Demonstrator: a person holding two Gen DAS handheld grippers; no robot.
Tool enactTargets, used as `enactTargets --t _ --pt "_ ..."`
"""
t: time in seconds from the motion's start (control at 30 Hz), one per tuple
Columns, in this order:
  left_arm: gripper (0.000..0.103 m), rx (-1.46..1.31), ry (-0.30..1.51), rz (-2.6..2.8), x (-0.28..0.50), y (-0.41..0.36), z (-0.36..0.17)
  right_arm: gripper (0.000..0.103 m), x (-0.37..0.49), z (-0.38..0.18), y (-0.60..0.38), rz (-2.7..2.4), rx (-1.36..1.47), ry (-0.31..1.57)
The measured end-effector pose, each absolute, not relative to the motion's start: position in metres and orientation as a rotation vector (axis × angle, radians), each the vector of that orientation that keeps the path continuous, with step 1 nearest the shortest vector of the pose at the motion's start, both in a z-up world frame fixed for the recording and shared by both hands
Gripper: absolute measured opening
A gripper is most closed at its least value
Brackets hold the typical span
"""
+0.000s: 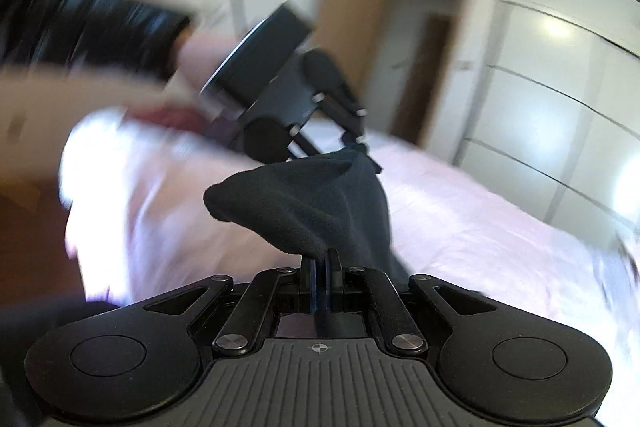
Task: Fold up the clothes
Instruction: 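Lower the folded sweater onto the bed and open both tools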
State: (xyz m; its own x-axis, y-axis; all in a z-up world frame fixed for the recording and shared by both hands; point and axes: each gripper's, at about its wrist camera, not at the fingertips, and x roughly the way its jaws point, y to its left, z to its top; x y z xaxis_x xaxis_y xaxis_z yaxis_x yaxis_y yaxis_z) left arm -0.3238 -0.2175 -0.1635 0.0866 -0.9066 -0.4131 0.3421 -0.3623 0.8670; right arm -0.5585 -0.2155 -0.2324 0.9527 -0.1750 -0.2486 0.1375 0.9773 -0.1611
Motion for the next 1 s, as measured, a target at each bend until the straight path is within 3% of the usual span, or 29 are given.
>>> enactTargets --t 0.1,0.2,0.23,0.47,0.57,0.63,0.73,0.97,1.0 --pt "0.017 1.268 -0.686 -1.545 -0.364 -0.281 -0.157 0.002 -0.592 -0.226 -0.264 -0.278 0.007 0.159" --pt "0.028 1.284 -0.645 -1.606 -0.400 -0.350 -0.186 0.002 -0.622 -0.243 -0.312 -0.411 0.169 0.122" --pt "0.036 1.302 -0.617 -1.625 -0.409 -0.372 -0.198 0.002 -0.631 -0.255 -0.329 -0.452 0.242 0.128" --pt "0.040 1.331 -0.423 -1.698 -0.405 -0.407 -0.256 0.004 -0.678 -0.345 -0.422 -0.568 0.820 0.179" --pt "0.041 1.336 -0.354 -1.676 -0.384 -0.389 -0.268 0.015 -0.681 -0.349 -0.429 -0.543 0.850 0.147" --pt "0.041 1.335 -0.303 -1.659 -0.369 -0.377 -0.274 0.032 -0.682 -0.349 -0.434 -0.546 0.894 0.105" --pt "0.041 1.310 -0.230 -1.647 -0.354 -0.375 -0.276 0.044 -0.680 -0.348 -0.441 -0.566 0.921 0.040" --pt "0.042 1.128 0.033 -1.712 -0.340 -0.403 -0.236 0.043 -0.688 -0.339 -0.476 -0.673 1.051 -0.041" --pt "0.042 1.093 0.110 -1.731 -0.335 -0.414 -0.231 0.022 -0.688 -0.337 -0.476 -0.686 1.037 -0.029"
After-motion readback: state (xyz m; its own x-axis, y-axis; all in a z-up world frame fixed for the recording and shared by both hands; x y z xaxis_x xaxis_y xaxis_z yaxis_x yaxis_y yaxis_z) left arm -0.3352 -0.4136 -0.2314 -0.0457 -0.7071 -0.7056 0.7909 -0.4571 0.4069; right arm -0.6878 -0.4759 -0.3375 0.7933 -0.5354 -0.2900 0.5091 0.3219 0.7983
